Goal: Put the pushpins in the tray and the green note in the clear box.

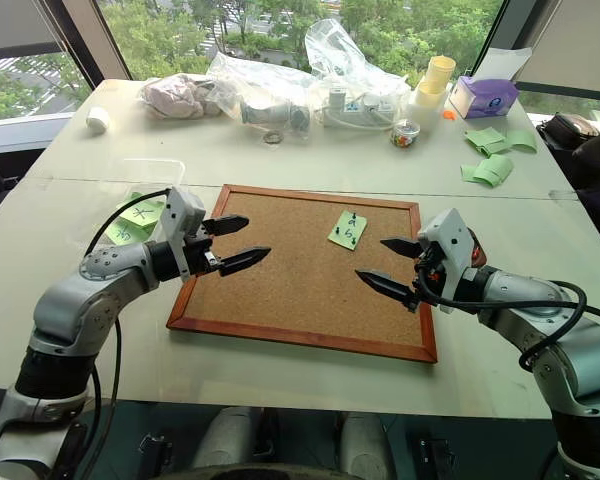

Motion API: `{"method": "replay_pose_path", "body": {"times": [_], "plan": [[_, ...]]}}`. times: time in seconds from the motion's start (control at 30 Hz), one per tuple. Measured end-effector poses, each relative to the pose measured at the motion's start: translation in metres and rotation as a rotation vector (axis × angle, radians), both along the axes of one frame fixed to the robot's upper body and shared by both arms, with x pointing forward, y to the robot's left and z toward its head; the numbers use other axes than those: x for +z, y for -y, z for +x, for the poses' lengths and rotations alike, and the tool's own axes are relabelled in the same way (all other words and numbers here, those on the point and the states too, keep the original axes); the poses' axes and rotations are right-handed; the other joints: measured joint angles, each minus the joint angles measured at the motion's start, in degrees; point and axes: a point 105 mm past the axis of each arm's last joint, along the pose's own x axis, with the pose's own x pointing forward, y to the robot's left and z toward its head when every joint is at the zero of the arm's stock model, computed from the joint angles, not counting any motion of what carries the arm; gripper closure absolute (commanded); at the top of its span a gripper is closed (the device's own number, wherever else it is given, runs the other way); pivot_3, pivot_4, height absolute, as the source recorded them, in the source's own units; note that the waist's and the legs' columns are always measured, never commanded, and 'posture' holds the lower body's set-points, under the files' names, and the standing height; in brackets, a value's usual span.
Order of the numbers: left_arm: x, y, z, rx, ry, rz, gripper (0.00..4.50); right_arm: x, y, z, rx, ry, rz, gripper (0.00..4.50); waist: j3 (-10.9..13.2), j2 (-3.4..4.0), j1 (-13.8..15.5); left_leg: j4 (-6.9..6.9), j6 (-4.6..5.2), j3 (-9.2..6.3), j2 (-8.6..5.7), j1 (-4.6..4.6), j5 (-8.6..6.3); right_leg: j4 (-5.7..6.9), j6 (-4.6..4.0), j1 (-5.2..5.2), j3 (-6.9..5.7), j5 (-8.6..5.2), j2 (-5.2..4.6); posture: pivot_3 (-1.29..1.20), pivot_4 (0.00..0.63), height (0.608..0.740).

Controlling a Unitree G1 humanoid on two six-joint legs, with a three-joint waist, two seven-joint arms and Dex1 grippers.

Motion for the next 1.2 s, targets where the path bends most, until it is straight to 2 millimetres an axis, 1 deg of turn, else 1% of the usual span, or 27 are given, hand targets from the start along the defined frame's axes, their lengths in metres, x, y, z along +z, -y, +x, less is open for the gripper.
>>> {"method": "replay_pose_path", "body": {"times": [0.13,0.23,0.27,0.3,0.33,0.37,0.4,0.47,0.5,0.57,0.6,0.67,0.77,0.83,0.97,1.03,1.13,1.2], "plan": [[-0.005,0.009,0.0,-0.041,-0.004,0.012,0.04,0.0,0.003,0.001,-0.025,0.005,0.007,0.6,0.0,0.0,-0.05,0.0,0.0,0.04,0.0,0.0,0.0,0.0,0.0,-0.01,0.0,0.0,0.02,0.0,0.15,0.74],[-0.007,0.012,0.005,-0.04,0.022,0.02,0.85,-0.003,0.004,0.002,-0.044,0.003,0.021,0.6,-0.01,0.01,-0.04,0.0,0.0,0.07,0.0,0.01,0.0,0.0,0.0,0.0,0.0,0.0,0.02,0.0,0.15,0.74],[-0.011,0.013,0.007,-0.039,0.027,0.028,1.42,-0.004,0.005,0.003,-0.054,0.002,0.025,0.6,-0.01,0.01,-0.04,0.0,0.0,0.08,0.0,0.01,0.0,0.0,0.0,0.0,0.0,0.0,0.02,0.0,0.15,0.74],[-0.014,0.015,0.008,-0.04,0.024,0.025,1.74,-0.004,0.006,0.004,-0.06,0.002,0.027,0.6,-0.01,0.01,-0.04,0.0,0.0,0.09,-0.01,0.01,0.0,0.0,0.0,0.0,0.0,0.0,0.02,0.0,0.15,0.74],[-0.016,0.015,0.009,-0.04,0.022,0.023,2.26,-0.004,0.006,0.005,-0.066,0.004,0.03,0.6,0.0,0.0,-0.05,0.0,0.0,0.1,0.0,0.0,0.0,0.0,0.0,-0.01,0.0,0.0,0.02,0.0,0.15,0.74],[-0.02,0.016,0.012,-0.032,0.026,0.022,2.78,0.0,0.005,0.009,-0.079,0.02,0.046,0.6,-0.01,0.01,-0.05,0.0,0.0,0.1,0.0,0.01,0.0,0.0,0.0,0.0,0.0,0.0,0.02,0.0,0.15,0.74],[-0.021,0.016,0.012,-0.032,0.029,0.024,3.1,0.002,0.004,0.01,-0.082,0.026,0.05,0.6,0.0,0.01,-0.06,0.01,0.0,0.1,0.0,0.01,0.0,0.01,0.0,-0.01,0.0,0.0,0.02,0.0,0.15,0.74],[-0.025,0.023,0.015,-0.042,0.035,0.025,4.16,0.009,0.004,0.018,-0.105,0.045,0.069,0.6,-0.01,0.01,-0.08,0.01,0.0,0.1,0.0,0.01,0.0,0.02,0.0,-0.01,0.0,0.0,0.02,0.0,0.15,0.74],[-0.026,0.027,0.016,-0.05,0.038,0.02,4.44,0.012,0.004,0.022,-0.112,0.049,0.08,0.6,-0.01,0.01,-0.08,0.01,0.0,0.11,0.0,0.01,0.0,0.01,0.0,-0.01,0.0,0.0,0.02,0.0,0.15,0.74],[-0.03,0.035,0.021,-0.059,0.046,0.024,4.44,0.02,0.004,0.034,-0.124,0.06,0.092,0.6,-0.01,0.01,-0.08,0.02,0.0,0.16,-0.01,0.01,0.0,0.01,0.0,-0.01,0.0,0.0,0.02,0.0,0.15,0.74],[-0.035,0.04,0.023,-0.065,0.043,0.031,4.44,0.022,0.003,0.04,-0.132,0.065,0.089,0.6,-0.01,0.01,-0.09,0.01,0.0,0.17,-0.02,0.01,0.0,0.01,0.0,-0.01,0.0,0.0,0.02,0.0,0.15,0.74],[-0.045,0.045,0.026,-0.062,0.03,0.05,4.44,0.018,0.001,0.049,-0.147,0.052,0.086,0.6,-0.01,0.01,-0.06,0.0,0.0,0.17,-0.02,-0.01,0.0,0.0,0.0,-0.02,-0.01,0.0,0.03,0.0,0.15,0.74],[-0.06,0.049,0.03,-0.048,0.006,0.081,4.44,0.004,0.001,0.067,-0.194,-0.005,0.075,0.6,-0.01,0.01,-0.12,0.01,0.0,0.22,-0.03,-0.03,0.0,0.01,0.0,-0.05,-0.01,0.0,0.03,0.0,0.15,0.74],[-0.061,0.051,0.033,-0.033,0.023,0.085,4.44,-0.001,-0.001,0.078,-0.209,-0.026,0.051,0.6,-0.02,0.04,-0.1,0.01,0.0,0.21,-0.02,-0.02,0.0,0.02,0.0,-0.05,-0.01,0.0,0.03,0.0,0.15,0.74],[-0.063,0.054,0.038,-0.006,0.061,0.096,4.44,-0.002,-0.007,0.101,-0.248,-0.023,0.014,0.6,-0.05,0.08,-0.09,0.02,0.0,0.22,-0.01,0.01,0.01,0.03,0.0,-0.01,-0.01,0.0,0.02,0.0,0.15,0.74],[-0.063,0.056,0.039,-0.005,0.071,0.103,4.44,-0.009,-0.011,0.112,-0.268,-0.032,-0.004,0.6,-0.07,0.11,-0.06,0.02,-0.01,0.22,-0.01,0.01,0.01,0.03,0.0,0.0,-0.01,0.0,0.02,0.0,0.15,0.74],[-0.064,0.056,0.039,-0.001,0.074,0.108,4.44,-0.021,-0.013,0.124,-0.287,-0.054,-0.028,0.6,-0.1,0.15,-0.08,0.03,0.0,0.23,-0.02,0.02,0.01,0.04,0.01,0.02,-0.01,0.01,0.01,0.0,0.15,0.74],[-0.065,0.056,0.039,0.001,0.076,0.114,4.44,-0.025,-0.014,0.129,-0.288,-0.054,-0.043,0.6,-0.11,0.18,-0.13,0.03,-0.01,0.23,-0.01,0.02,0.02,0.05,0.01,0.02,-0.01,0.01,0.01,0.0,0.15,0.74]]}}
